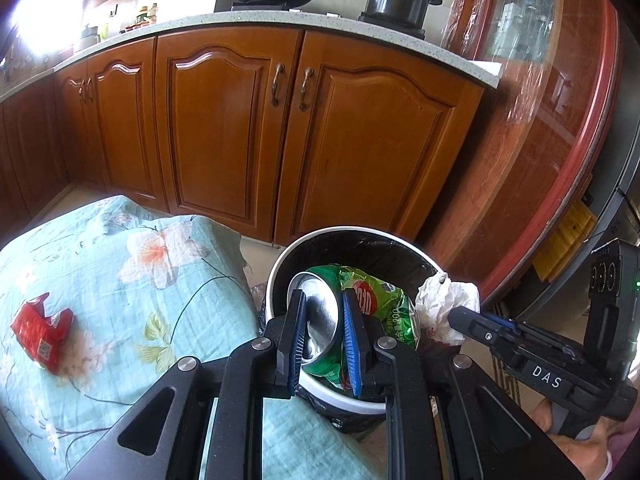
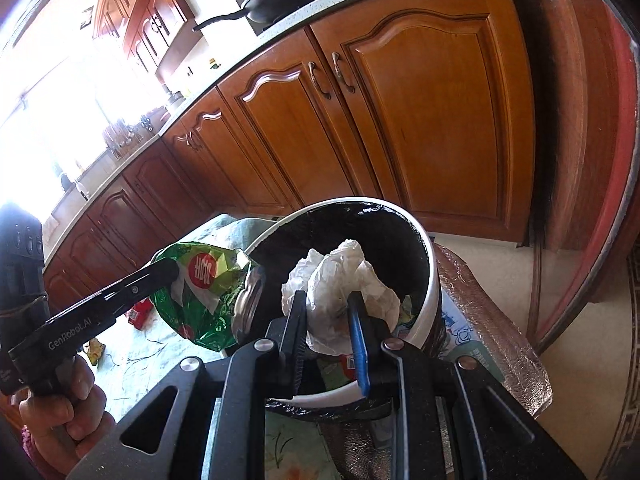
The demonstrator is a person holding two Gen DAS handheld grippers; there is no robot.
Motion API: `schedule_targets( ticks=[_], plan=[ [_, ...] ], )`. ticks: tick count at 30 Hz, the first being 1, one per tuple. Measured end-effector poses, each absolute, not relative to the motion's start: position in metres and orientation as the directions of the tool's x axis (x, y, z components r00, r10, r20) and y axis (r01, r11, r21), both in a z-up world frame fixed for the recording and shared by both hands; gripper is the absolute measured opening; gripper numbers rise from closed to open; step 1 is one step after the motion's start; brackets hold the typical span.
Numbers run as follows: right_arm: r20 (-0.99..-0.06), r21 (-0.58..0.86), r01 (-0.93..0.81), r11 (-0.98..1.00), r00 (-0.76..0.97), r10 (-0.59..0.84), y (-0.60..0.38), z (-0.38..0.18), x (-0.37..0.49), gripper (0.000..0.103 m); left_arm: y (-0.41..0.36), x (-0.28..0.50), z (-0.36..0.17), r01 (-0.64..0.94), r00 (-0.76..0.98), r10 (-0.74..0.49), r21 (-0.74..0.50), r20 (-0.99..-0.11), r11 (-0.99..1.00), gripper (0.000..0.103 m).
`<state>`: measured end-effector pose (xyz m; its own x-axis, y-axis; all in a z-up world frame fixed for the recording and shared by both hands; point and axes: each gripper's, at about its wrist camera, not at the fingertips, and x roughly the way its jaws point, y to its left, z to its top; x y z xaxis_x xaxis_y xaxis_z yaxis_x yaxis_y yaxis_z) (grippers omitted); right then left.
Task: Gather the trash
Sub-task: 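Carry the green can and tissue over the bin and open both tools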
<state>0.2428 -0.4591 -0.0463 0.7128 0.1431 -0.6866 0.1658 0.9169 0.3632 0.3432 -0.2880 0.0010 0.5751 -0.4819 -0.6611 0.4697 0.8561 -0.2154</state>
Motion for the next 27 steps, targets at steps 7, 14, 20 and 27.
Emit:
schedule_targets(
  ticks=[7, 14, 20, 27],
  plan=[
    [-0.711, 0.347, 0.169, 0.922, 0.688, 0.141, -0.461, -0.055, 0.254, 0.020, -0.298, 0.352, -0.005, 0.469, 0.563, -0.474, -0.211, -0.677, 0.858, 0.016],
    [-0.728, 0.339, 0.175, 0.925, 0.671, 0.140, -0.463, -0.060, 0.262, 0.020, -0.305, 0.355, -0.007, 0.469, 0.562, -0.466, -0.201, -0.683, 0.860, 0.016],
    [-0.744, 0.327, 0.183, 0.927, 0.655, 0.133, -0.461, -0.063, 0.269, 0.025, -0.306, 0.358, -0.010, 0.459, 0.546, -0.466, -0.216, -0.697, 0.862, 0.019],
    [-0.738, 0.341, 0.190, 0.921, 0.661, 0.137, -0.460, -0.061, 0.265, 0.065, -0.288, 0.353, -0.003, 0.429, 0.564, -0.472, -0.248, -0.677, 0.868, 0.045]
  ],
)
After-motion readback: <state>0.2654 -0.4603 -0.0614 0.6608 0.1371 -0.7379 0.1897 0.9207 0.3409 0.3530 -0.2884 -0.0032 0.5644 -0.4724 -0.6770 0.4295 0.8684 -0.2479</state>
